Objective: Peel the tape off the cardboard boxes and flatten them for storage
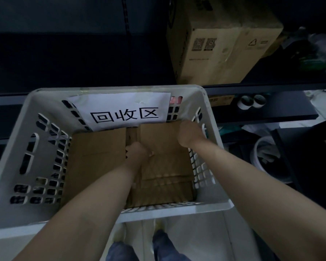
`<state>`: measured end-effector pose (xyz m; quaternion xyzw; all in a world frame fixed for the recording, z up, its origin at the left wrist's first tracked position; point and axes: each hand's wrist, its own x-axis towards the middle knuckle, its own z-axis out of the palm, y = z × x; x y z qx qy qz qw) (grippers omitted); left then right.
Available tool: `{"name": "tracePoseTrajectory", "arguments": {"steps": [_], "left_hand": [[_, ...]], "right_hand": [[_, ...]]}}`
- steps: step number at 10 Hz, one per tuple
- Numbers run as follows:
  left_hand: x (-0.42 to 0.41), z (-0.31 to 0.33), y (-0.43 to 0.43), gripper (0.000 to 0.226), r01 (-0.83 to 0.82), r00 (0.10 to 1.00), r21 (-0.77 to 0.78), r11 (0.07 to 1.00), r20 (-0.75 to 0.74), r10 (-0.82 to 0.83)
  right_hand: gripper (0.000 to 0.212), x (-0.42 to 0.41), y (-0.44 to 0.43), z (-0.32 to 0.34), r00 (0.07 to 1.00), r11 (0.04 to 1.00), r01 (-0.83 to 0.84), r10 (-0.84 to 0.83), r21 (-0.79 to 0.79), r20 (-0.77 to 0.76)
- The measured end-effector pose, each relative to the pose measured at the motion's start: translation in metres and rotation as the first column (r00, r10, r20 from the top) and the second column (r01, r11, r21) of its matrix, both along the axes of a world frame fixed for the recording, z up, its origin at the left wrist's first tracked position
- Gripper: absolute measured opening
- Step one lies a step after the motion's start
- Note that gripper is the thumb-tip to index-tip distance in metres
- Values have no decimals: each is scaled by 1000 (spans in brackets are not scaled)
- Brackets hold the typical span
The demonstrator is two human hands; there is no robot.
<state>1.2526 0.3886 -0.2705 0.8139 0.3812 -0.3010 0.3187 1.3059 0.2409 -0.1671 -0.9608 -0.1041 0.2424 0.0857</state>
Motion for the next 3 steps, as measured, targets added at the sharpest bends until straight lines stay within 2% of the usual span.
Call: {"name": "tracePoseTrajectory", "arguments": {"steps": [1, 2, 3], "left_hand": [[-1, 0, 5, 77, -12, 996, -18, 1000, 90, 13], [1, 0, 13, 60, 84, 978, 8, 996, 189, -84], [3, 12, 21, 37, 194, 924, 120, 974, 310, -223]], "right_hand": [[24, 1, 2, 1, 1000, 1000, -23, 23, 8, -12], [23, 2, 5, 4, 998, 998, -57, 58, 20, -8], [18, 4, 11, 7, 994, 994, -109, 110, 29, -10]]}}
